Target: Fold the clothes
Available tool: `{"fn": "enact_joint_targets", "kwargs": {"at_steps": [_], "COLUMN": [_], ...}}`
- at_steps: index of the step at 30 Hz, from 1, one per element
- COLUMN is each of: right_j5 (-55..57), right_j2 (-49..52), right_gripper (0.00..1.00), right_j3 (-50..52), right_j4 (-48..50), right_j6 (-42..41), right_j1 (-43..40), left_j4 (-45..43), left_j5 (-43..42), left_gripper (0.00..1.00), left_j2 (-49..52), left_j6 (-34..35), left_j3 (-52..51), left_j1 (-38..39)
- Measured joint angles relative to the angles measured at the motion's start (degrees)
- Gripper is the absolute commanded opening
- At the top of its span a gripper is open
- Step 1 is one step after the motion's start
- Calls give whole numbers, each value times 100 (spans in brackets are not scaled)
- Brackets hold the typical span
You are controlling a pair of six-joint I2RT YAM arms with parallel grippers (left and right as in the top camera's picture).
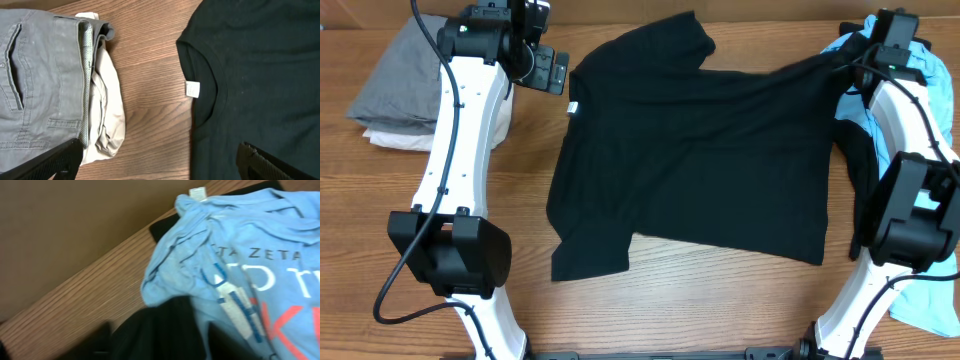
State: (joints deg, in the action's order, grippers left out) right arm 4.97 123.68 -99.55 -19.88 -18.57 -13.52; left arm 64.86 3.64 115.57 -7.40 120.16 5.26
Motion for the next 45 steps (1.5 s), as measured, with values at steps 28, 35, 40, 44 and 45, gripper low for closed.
{"fn": "enact_joint_targets", "kwargs": {"at_steps": [28,35,40,44,45], "right_j5": [-1700,-1709,-1720,-1718,-1720], "right_j2": [-1521,-1519,-1519,-1519,-1519], "right_gripper": [98,98,97,97,97], "right_j3": [-535,-535,-535,-529,-522], "right_j4": [-3515,-3515,-3521,-3519,-3512], "right_j6": [66,66,66,66,68], "right_j1": [-131,-24,4,4,4], "left_j4": [-708,-949,-960,-957,-944], "left_j5": [-1694,-1764,-1753,-1576,-1484], "left_gripper": [96,95,95,96,96], "left_j2": [2059,2302,2562,2588,2588], "left_j6": [-330,-332,-372,-396,-393], "left_j3": [-24,-20,28,35,37], "left_j1": [262,367,367,378,378]}}
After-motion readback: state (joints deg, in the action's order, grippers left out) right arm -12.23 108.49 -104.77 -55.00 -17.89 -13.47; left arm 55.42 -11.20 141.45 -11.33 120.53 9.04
